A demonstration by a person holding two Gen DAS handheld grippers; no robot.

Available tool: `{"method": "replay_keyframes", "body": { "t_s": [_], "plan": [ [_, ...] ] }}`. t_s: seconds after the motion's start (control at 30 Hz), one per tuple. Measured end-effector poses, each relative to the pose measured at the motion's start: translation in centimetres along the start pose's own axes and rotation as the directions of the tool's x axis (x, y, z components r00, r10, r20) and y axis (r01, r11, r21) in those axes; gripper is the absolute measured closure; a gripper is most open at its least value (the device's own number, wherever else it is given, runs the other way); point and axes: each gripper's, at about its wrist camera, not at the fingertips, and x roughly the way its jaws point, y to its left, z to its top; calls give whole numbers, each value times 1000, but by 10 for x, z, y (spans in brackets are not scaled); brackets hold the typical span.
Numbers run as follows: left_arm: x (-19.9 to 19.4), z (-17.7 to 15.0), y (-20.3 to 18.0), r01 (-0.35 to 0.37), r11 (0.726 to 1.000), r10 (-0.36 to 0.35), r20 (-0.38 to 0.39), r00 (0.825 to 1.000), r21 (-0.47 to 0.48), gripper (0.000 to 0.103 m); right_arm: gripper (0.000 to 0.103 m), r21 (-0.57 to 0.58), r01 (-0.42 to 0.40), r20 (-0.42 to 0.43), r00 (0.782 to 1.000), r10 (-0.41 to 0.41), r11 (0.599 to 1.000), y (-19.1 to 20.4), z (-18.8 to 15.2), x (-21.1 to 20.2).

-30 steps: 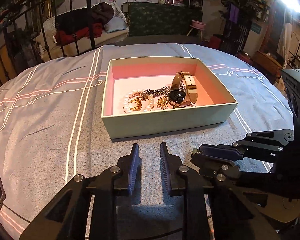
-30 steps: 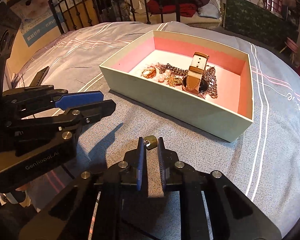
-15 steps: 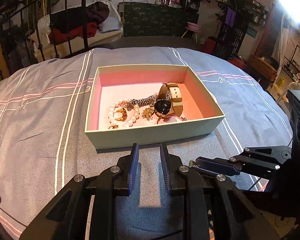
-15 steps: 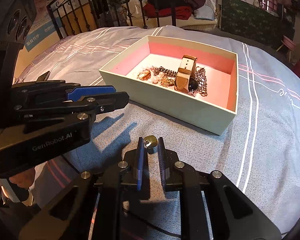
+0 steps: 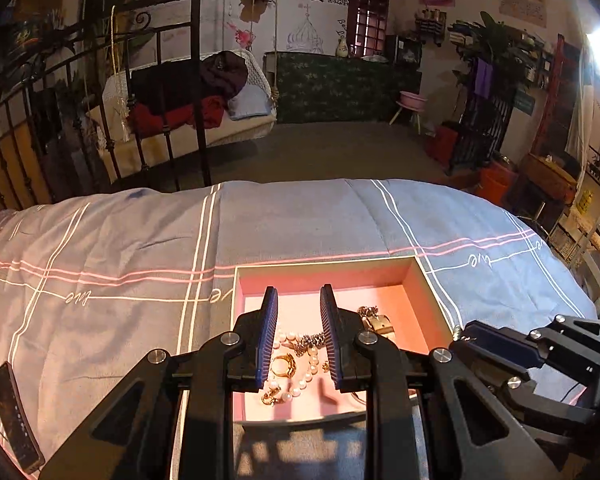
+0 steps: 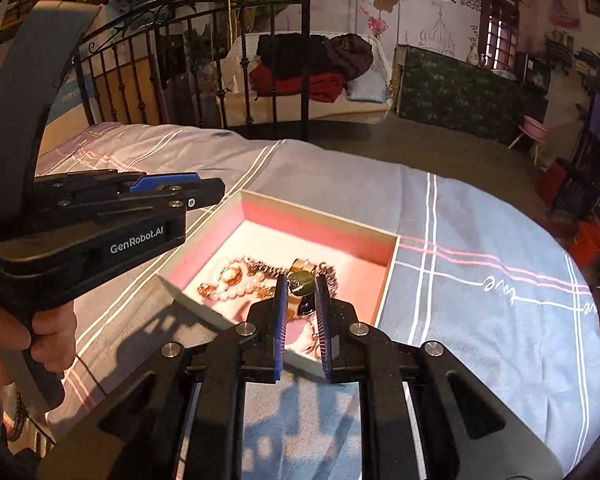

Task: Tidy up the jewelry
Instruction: 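Lower the gold charm into the box and open the right gripper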

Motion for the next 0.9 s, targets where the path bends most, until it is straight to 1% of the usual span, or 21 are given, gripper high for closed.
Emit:
{"method": "replay_keyframes", "body": {
  "t_s": [0.07, 0.27, 0.5, 0.9],
  "plan": [
    [5, 4, 2, -8, 1000, 8, -3, 1000, 1, 81, 89, 8, 27, 8, 1000, -27, 1000, -6, 6, 0],
    [15, 4, 14, -31, 999, 31, -23, 999, -5, 81, 89, 27, 51, -2, 999, -51, 998, -17, 8, 2],
    [23, -2, 20, -41, 999, 41, -51, 998, -16, 81, 89, 27, 45, -16, 999, -45, 999, -14, 7, 7],
    [29, -2, 21, -45, 999, 43, -67, 997, -24, 81, 89, 26, 33, -31, 999, -33, 999, -13, 5, 10]
  ]
}}
